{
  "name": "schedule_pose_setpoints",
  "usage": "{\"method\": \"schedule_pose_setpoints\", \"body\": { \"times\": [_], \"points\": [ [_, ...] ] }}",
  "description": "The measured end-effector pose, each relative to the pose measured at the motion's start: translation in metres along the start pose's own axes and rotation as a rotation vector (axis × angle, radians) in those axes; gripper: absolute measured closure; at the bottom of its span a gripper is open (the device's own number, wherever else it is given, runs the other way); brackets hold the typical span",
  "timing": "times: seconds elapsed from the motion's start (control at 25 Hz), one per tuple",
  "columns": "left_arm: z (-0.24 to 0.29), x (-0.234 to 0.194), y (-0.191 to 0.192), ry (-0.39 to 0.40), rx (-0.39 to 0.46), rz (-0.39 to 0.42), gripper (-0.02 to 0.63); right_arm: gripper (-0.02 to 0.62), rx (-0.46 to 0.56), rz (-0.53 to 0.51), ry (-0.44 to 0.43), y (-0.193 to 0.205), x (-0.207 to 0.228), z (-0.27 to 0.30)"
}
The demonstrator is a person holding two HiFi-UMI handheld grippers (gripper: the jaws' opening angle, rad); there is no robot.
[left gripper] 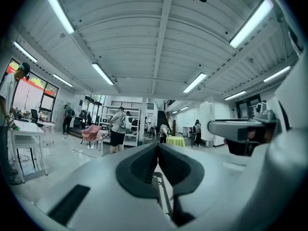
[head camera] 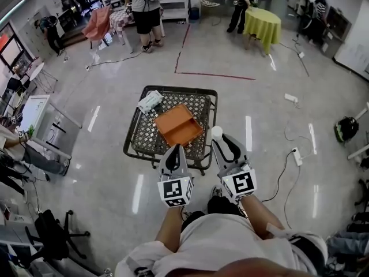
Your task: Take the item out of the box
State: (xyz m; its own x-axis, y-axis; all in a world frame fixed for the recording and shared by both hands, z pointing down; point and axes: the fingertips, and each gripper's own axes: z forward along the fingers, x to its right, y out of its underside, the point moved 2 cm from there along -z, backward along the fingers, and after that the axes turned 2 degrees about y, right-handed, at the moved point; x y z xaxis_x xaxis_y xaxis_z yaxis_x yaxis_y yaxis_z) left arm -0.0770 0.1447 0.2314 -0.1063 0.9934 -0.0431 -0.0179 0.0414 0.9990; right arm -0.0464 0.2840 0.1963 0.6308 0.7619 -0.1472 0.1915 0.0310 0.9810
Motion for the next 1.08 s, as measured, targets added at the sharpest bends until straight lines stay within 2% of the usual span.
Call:
{"method": "schedule_pose_setpoints", "body": {
  "times": [0.12, 0.32, 0.8, 1.08],
  "points": [
    [0.005, 0.004, -0.007, 0.012, 0.019, 0.014, 0.595, 0.486, -0.016, -0.019, 0.028, 0.002, 0.006, 0.0],
    [0.007, -0.003, -0.014, 0.022, 0.021, 0.02, 0.596, 0.486, -0.006, -0.014, 0.023, -0.003, 0.001, 0.007],
    [0.011, -0.004, -0.011, 0.058, 0.019, 0.016, 0.595, 0.486, 0.011, -0.028, 0.028, -0.007, -0.005, 0.012],
    [0.002, -0.009, -0.008, 0.053, 0.017, 0.007, 0.596, 0.486, 0.019, -0.033, 0.025, -0.01, -0.014, 0.01]
  ]
}}
